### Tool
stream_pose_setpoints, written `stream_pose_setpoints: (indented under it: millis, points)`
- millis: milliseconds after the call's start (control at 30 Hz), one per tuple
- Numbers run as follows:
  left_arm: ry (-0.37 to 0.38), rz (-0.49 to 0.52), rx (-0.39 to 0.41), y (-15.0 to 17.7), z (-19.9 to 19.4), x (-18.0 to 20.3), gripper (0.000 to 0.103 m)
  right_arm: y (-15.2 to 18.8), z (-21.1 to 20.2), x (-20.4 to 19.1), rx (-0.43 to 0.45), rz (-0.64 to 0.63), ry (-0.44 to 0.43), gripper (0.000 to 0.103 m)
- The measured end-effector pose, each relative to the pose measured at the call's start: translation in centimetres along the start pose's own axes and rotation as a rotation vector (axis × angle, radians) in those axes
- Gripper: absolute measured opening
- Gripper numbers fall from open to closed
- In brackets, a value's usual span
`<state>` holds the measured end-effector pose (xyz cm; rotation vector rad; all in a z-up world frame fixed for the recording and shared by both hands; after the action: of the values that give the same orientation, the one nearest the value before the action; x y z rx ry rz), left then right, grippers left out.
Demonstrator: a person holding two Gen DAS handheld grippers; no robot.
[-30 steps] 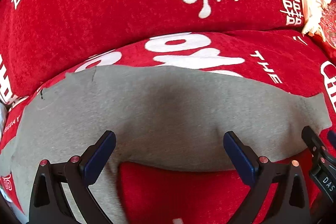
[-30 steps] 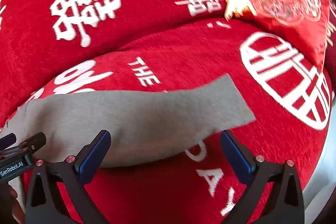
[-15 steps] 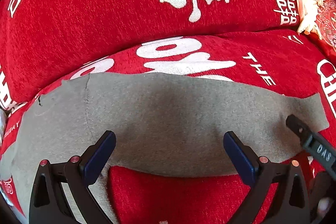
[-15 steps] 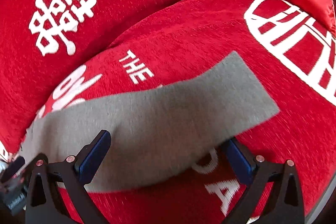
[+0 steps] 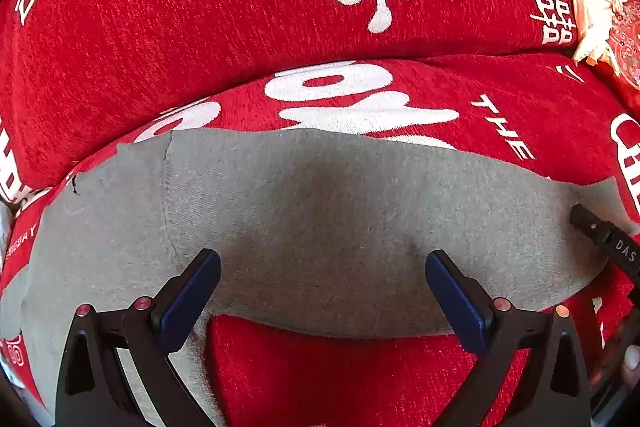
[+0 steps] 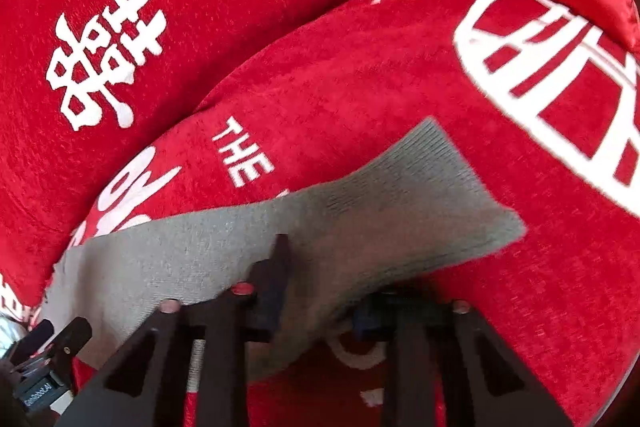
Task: Fold small clothes
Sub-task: 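Close the right gripper on the sleeve cuff and lift it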
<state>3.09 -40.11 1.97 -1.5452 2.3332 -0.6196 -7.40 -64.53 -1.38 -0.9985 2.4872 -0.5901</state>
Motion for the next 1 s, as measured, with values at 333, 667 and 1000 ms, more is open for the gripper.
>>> stream_pose_setpoints:
  millis: [333, 667, 1000]
  points:
    - [-0.025, -0.006, -0.016, -0.1, 0.8, -0.1, 0.103, -0.2, -1.0, 0.3, 0.063, -0.008, 0.009, 0.008]
    - [-0.020, 0.037, -0.048, -0.4, 1.2, -0.4, 0.103, 0.0, -1.5, 0.9, 0.093, 0.001, 0.082, 0.007]
    - [-0.073, -0.166, -0.002, 3.3, -2.6, -15.2, 0.103, -0.7, -4.4, -0.2, 0.219, 0.061, 0.019, 0.007]
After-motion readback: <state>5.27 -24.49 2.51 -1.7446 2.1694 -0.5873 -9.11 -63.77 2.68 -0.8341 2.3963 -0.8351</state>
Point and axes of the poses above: each gripper's, at about its wrist camera, not at the fingertips, and z roughly the way its jaws point, x to its right, y to its underside, the point moved 1 cm from there along z, roughly the way its jaws point, and after that the axes turned 8 degrees about y, right-handed, at the moved point
